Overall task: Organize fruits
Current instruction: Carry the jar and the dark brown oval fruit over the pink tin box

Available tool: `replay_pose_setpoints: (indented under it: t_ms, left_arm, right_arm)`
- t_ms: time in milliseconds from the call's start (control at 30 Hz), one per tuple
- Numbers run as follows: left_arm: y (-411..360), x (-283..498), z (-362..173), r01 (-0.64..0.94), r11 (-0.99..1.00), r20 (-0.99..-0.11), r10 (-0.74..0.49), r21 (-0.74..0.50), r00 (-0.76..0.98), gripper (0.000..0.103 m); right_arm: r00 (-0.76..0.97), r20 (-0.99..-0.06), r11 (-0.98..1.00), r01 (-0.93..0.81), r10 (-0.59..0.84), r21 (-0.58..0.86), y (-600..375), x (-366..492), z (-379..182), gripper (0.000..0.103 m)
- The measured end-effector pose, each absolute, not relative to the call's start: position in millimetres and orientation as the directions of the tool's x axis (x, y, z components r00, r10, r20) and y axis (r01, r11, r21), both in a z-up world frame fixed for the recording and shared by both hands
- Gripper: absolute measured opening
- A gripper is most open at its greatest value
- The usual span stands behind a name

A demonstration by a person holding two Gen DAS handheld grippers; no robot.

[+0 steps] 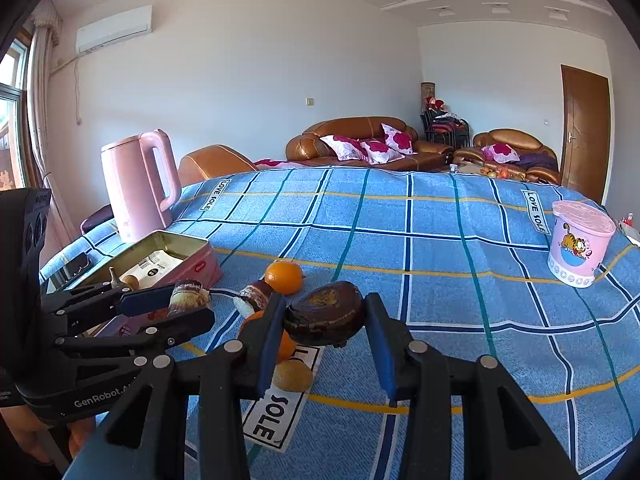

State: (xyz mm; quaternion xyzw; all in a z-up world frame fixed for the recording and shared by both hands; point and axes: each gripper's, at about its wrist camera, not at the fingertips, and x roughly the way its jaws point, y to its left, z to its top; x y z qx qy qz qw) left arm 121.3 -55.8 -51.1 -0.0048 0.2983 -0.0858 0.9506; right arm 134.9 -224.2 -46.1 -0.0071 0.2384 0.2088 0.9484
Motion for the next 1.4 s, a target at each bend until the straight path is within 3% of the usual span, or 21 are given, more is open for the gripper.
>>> replay_pose_setpoints:
  t_ms: [1400]
  left_arm:
    - [-50.8, 98.8, -38.5, 0.115, 0.992, -0.447, -0.123, -0.045, 0.886, 0.046]
  right_arm:
    - [0.843, -0.349, 0.907, -0.417, 0.408, 0.054, -229.7, 111.0, -38.3, 0.042]
